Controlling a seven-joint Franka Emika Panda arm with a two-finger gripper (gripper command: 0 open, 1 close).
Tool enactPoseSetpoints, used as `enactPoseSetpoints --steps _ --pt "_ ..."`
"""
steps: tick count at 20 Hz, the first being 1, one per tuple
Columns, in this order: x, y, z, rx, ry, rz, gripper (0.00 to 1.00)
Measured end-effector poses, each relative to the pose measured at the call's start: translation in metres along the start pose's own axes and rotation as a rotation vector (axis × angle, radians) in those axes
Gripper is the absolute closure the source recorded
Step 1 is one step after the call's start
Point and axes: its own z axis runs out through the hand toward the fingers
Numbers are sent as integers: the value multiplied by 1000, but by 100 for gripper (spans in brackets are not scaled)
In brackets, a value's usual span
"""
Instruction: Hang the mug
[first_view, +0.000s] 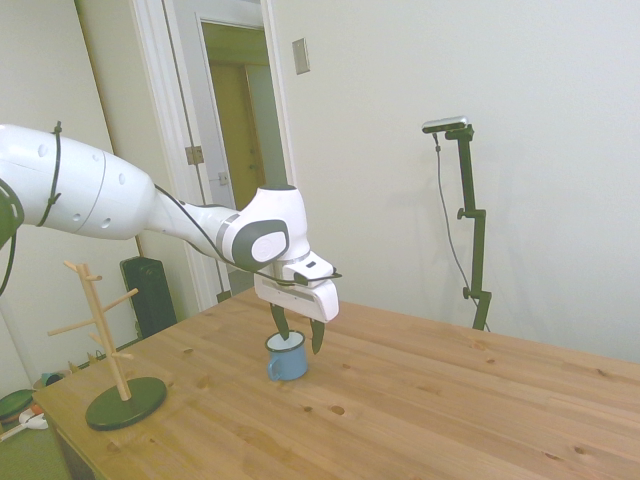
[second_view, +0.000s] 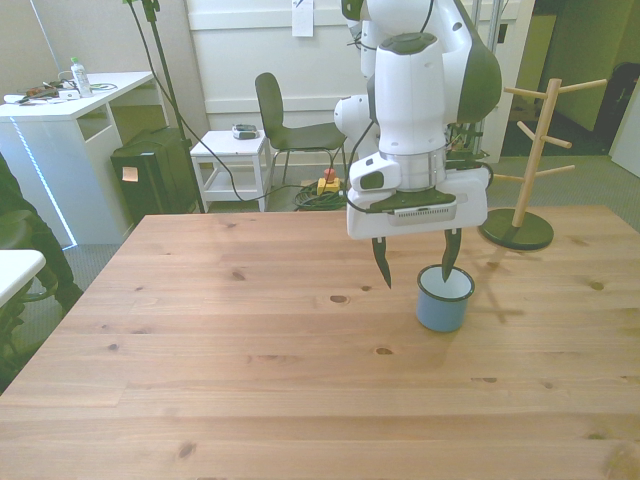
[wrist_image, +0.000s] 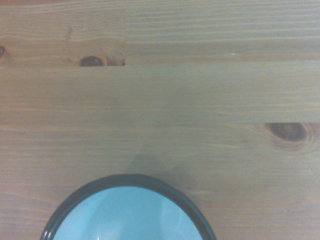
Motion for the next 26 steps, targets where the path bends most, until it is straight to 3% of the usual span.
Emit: enactPoseSetpoints --steps 6,7,26 --pt "0 -10 22 -23 5 -2 0" --pt "0 -12 25 -33 10 0 100" --pt "-11 -20 44 -21 50 1 100"
